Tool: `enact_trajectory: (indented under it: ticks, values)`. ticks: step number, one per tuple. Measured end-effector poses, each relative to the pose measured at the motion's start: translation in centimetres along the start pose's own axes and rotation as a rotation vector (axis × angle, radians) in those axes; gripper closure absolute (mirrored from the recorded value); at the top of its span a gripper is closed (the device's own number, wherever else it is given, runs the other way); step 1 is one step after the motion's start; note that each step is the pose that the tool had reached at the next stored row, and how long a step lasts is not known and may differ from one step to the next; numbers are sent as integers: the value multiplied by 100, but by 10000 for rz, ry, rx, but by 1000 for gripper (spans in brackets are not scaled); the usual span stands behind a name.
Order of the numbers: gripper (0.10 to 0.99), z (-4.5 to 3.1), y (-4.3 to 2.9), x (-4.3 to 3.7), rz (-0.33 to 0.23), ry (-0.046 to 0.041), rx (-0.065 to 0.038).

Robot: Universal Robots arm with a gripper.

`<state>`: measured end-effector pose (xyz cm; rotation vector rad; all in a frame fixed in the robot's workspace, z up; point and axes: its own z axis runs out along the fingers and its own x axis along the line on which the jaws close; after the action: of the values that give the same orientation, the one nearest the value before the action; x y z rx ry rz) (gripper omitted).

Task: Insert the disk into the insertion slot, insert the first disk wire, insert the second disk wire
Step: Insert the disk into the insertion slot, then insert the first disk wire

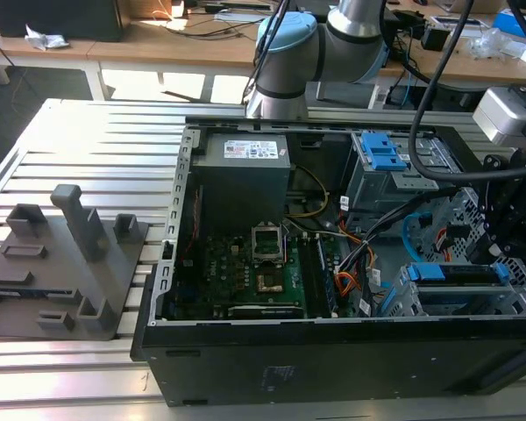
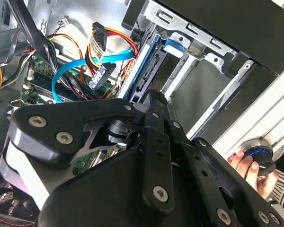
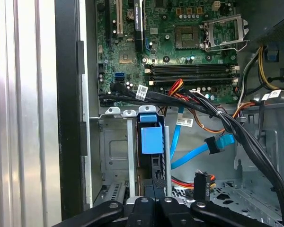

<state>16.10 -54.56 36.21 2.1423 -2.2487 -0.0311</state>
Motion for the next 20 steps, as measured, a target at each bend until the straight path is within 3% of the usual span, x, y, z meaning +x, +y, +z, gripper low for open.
enact_trajectory:
  ticks: [7, 10, 15, 20]
  values:
    - [980, 0, -2, 0, -1, 0, 0]
    - [980, -1, 30, 2, 0, 1, 0]
    - [980, -139, 41, 4, 1, -4, 0]
    - [980, -140, 156, -6, -2, 1, 2]
